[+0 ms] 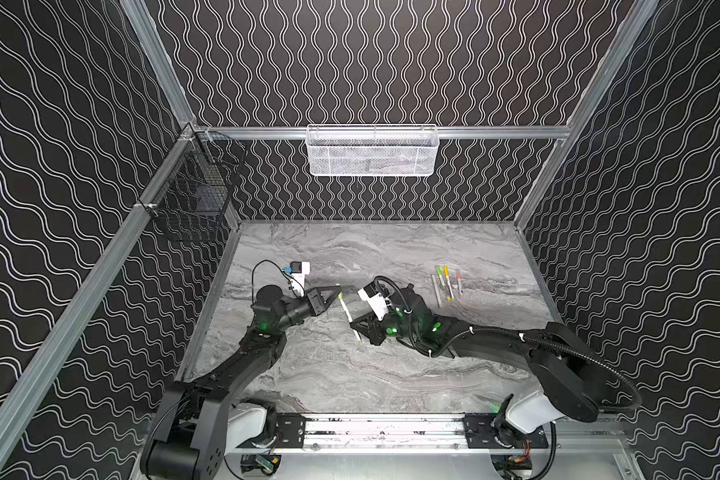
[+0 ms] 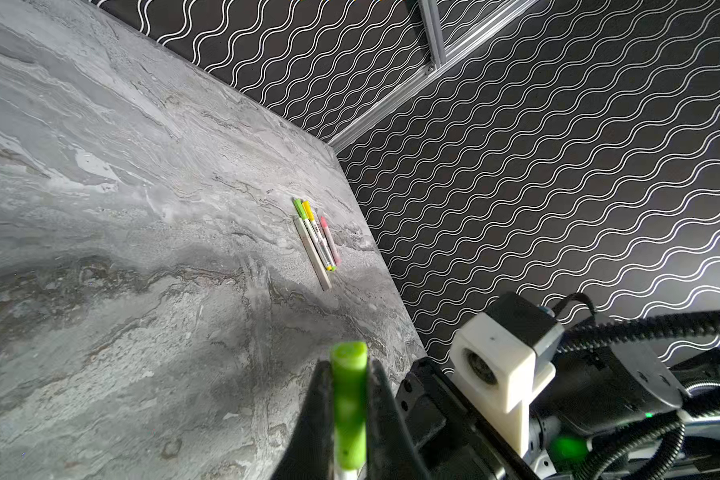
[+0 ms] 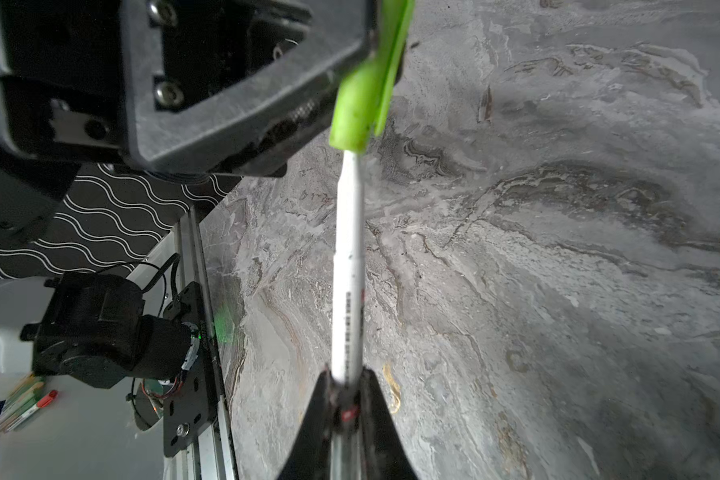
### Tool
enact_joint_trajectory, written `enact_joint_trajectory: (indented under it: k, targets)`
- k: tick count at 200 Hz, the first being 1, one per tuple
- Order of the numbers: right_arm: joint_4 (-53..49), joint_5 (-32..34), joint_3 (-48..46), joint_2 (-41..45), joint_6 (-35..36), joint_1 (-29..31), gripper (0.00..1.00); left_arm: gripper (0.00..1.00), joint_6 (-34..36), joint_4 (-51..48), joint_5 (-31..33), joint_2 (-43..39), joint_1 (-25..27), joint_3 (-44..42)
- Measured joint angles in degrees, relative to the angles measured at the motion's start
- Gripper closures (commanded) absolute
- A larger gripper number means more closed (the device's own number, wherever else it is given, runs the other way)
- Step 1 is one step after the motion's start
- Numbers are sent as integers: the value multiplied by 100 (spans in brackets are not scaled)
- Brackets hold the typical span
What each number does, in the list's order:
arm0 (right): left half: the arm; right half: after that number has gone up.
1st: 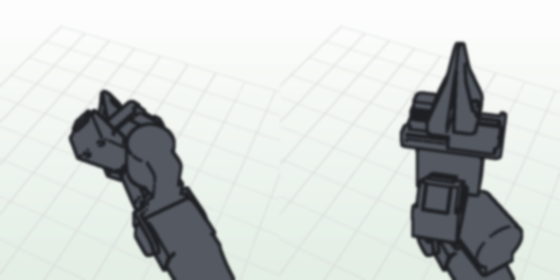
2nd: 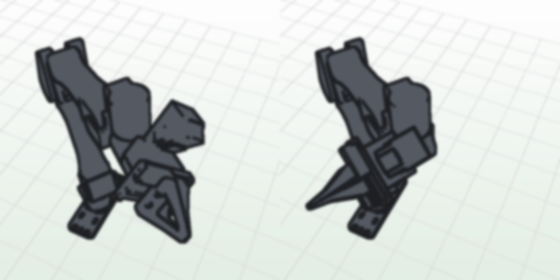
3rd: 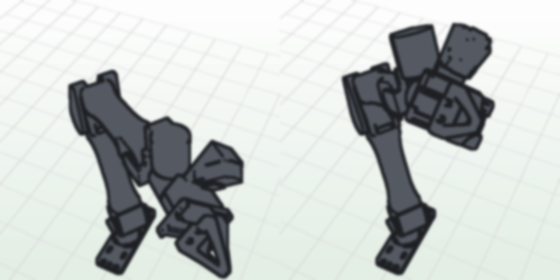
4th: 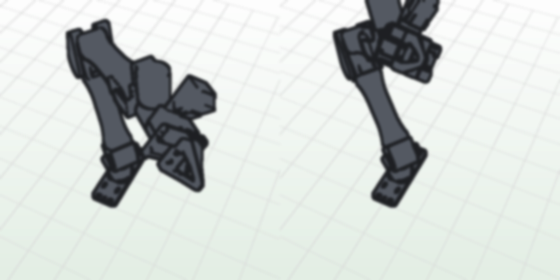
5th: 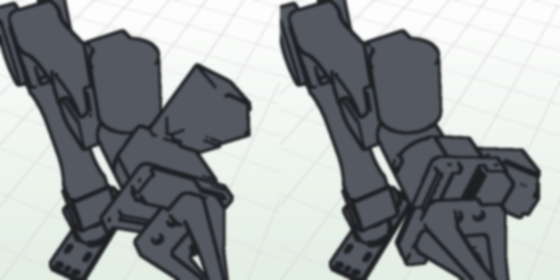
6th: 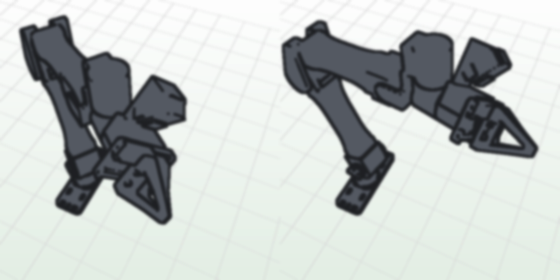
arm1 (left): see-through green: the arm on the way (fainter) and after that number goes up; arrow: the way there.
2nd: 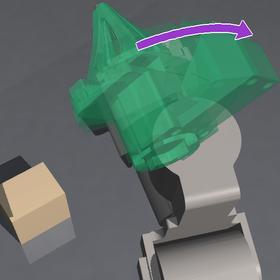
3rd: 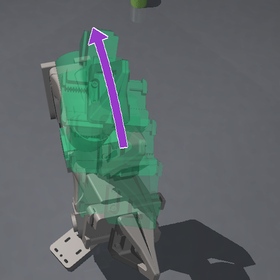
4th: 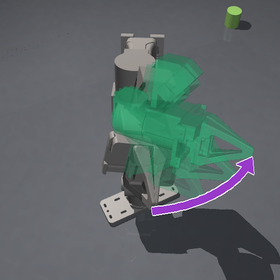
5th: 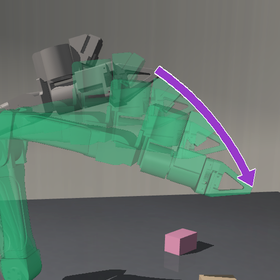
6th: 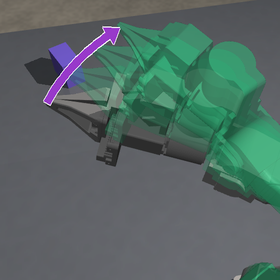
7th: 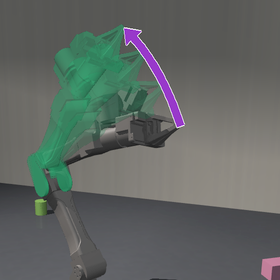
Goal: Insert the pens into the pen caps
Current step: 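Press the pen farther into the green cap while the left gripper holds it, then push the white pen deeper into the green cap held by the left gripper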
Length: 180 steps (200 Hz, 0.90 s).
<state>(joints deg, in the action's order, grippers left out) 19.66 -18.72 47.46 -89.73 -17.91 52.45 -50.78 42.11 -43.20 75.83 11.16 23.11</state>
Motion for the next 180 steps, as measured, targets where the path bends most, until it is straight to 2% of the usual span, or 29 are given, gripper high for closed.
enact_joint_trajectory:
  k: [116, 180]
  targets:
    - [7, 68, 85, -48, 98, -61, 88, 90, -9, 122, 2, -7, -2, -57]
    - [120, -103, 166, -101, 79, -199, 88, 90, -151, 476, 39, 81, -15, -144]
